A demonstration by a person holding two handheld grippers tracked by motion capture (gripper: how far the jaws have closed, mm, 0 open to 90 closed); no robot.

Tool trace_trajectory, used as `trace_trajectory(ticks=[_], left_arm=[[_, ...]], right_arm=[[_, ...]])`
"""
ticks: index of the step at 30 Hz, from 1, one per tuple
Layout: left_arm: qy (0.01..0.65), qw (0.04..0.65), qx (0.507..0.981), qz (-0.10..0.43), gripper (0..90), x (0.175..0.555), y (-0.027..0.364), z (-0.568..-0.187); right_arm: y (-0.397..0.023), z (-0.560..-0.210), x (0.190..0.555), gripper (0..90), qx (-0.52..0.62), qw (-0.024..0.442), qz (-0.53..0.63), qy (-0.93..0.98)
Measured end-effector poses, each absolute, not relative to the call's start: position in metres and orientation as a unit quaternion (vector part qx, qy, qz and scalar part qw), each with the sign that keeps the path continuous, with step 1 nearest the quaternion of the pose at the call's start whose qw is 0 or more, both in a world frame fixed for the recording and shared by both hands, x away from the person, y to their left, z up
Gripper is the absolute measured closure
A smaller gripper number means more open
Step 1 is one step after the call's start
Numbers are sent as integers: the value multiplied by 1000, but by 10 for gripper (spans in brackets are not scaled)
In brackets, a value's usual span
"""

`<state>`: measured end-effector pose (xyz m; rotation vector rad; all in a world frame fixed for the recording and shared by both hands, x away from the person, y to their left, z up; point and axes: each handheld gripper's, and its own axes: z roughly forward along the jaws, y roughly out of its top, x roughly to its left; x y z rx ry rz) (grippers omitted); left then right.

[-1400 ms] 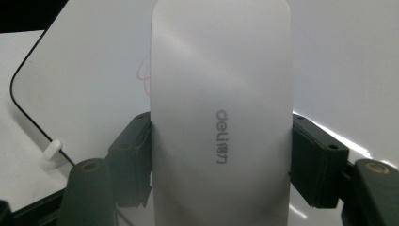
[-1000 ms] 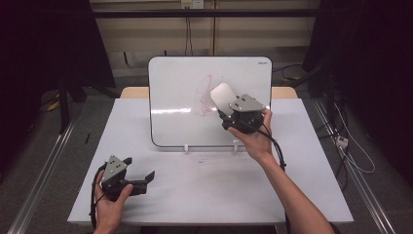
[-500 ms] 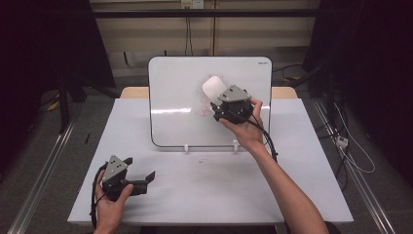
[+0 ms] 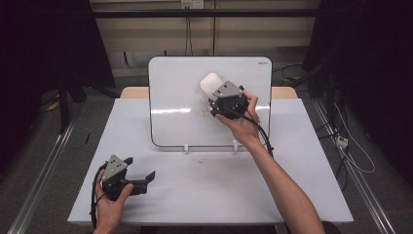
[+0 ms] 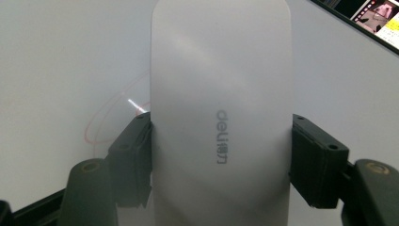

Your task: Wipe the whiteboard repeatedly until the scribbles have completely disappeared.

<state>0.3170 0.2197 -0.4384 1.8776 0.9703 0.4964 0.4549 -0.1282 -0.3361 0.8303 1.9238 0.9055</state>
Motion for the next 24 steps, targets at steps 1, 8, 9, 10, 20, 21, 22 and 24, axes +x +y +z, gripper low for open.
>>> trace_trajectory(ticks=[1,8,9,10,20,21,22,24], left_arm=[[395,465,766,202,44,317,220,-439],[397,465,765,202,44,317,221,-439],[397,465,765,202,44,317,221,-439],[397,465,765,202,44,317,221,-439],[396,467,765,201,44,317,222,-439],[396,464,766,202,44,316,222,-439],[396,464,766,202,44,316,222,-439],[396,464,766,201,44,316,222,-439]], right_arm=[[-127,-336,455,316,329,421,356,767],[-121,-336,463,317,323,434,334,772],[-120,-337,464,316,323,432,334,773],[-119,-339,465,316,323,433,331,774],[-108,-351,470,316,316,454,296,779],[-108,-351,470,316,316,454,297,779],[-109,-351,470,316,316,453,298,779],[-110,-351,470,315,314,452,302,778]])
